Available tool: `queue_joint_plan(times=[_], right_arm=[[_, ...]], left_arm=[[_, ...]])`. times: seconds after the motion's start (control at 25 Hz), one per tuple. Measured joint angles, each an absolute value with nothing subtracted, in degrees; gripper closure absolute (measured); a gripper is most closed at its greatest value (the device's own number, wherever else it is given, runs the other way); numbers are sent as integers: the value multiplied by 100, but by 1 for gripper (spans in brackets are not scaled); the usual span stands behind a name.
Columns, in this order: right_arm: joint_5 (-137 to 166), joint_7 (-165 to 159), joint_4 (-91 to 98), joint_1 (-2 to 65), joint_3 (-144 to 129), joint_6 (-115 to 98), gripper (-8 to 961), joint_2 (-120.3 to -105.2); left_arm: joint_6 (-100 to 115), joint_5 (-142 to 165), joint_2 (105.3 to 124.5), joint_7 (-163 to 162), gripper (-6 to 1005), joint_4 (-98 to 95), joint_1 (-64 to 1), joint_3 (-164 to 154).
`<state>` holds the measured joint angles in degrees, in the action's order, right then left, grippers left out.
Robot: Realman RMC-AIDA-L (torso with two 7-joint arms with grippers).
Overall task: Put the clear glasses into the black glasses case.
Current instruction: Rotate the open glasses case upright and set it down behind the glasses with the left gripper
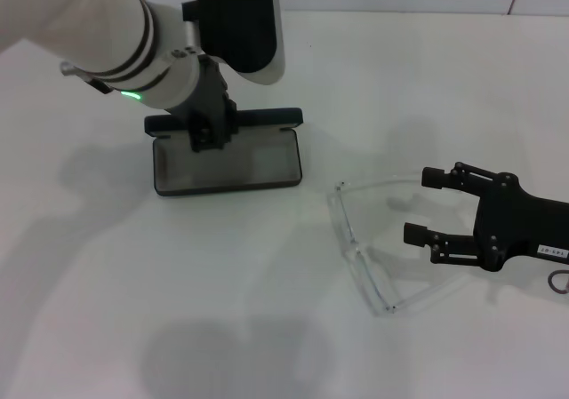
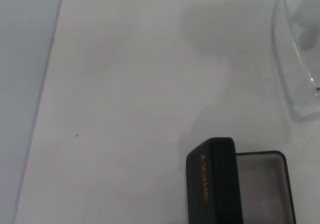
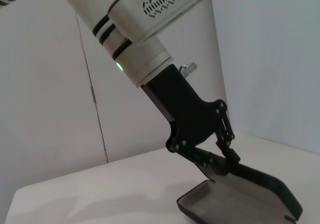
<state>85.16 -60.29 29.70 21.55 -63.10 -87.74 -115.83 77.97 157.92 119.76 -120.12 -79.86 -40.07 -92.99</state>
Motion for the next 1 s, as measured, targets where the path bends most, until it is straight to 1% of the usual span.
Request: queue_joint_plan(times=[0.28, 1.0], right_arm=[[8516, -6029, 2969, 2156, -6310, -8789, 98, -11587], [8507, -6029, 2971, 2140, -6310, -8808, 99, -11575]], left_arm=[[7699, 15330, 11978, -11800, 694, -7911, -4043, -9338], [7251, 15267, 11980, -11702, 640, -7788, -4028, -9560]])
